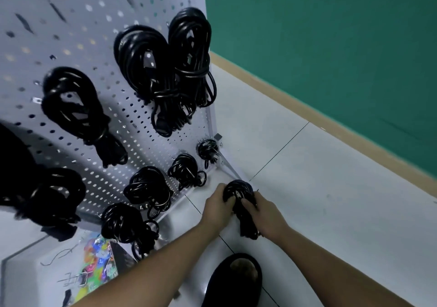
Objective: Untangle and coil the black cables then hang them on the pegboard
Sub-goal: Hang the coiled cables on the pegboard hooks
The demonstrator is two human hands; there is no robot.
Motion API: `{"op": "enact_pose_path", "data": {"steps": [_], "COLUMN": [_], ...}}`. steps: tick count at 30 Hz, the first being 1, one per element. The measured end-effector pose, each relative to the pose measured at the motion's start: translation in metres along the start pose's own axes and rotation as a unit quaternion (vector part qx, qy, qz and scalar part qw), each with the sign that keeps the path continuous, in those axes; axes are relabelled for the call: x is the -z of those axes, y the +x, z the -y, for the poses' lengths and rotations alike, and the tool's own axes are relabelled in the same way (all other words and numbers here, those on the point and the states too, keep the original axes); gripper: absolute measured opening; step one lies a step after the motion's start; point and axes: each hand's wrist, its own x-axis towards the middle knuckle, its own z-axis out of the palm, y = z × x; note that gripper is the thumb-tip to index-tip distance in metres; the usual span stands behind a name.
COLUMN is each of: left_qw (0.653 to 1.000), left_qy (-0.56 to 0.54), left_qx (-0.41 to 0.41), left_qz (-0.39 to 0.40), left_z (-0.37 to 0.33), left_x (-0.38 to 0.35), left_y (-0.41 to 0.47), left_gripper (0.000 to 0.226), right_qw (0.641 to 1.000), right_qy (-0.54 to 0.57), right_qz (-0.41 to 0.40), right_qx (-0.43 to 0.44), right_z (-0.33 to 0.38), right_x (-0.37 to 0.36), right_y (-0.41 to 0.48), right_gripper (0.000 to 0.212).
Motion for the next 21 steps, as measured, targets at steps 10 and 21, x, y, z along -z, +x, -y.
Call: {"op": "enact_pose_path", "data": {"steps": [10,21], "left_qw": [0.977,0.92], "left_qy": [0.058,0.075], "left_qx": [-0.204,-0.359], "left_qz": [-0.014,-0.137], "left_z": [-0.118,-0.235], "left_x": [0.066,0.181], "left_y": [-0.122,-0.277], "left_gripper": [0.019,0.055], "right_qw": [0.984,0.93], "right_qy": [-0.015,-0.109], "right_qz": [-0.09,-0.185], "right_qx": [0.156,0.299], "right_z": [0.121,0.294], "right_x": [0.093,0.143], "right_y": [-0.111,-0.246], "right_gripper": [0.041,0.061]}}
